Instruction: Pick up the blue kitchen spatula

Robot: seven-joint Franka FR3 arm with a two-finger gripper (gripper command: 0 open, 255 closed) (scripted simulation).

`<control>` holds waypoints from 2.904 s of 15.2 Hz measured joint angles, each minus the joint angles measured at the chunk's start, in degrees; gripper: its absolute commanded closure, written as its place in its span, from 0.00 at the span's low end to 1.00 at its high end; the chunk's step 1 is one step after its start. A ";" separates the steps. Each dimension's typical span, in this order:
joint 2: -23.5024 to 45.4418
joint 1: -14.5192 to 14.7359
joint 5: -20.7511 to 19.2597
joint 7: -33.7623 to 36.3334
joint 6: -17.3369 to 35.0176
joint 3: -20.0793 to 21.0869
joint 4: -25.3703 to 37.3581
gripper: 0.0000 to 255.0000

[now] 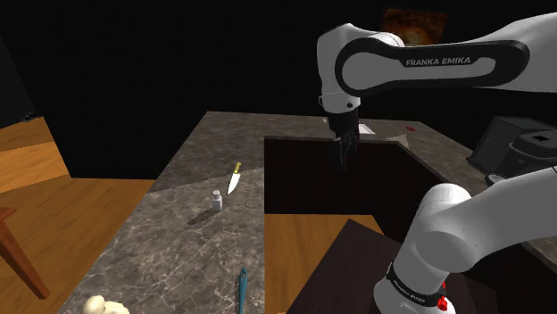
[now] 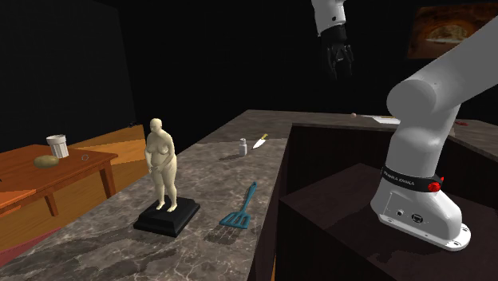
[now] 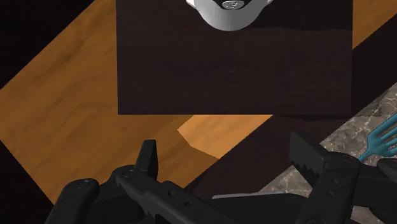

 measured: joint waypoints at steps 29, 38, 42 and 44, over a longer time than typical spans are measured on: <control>29.38 1.56 23.60 53.66 53.93 31.38 -16.76 0.00; 57.94 3.54 -1.11 85.49 72.23 28.67 -6.00 0.00; 67.36 10.83 -8.27 96.11 75.92 21.24 0.84 0.00; 69.51 12.32 -9.47 97.74 76.93 19.49 2.26 0.00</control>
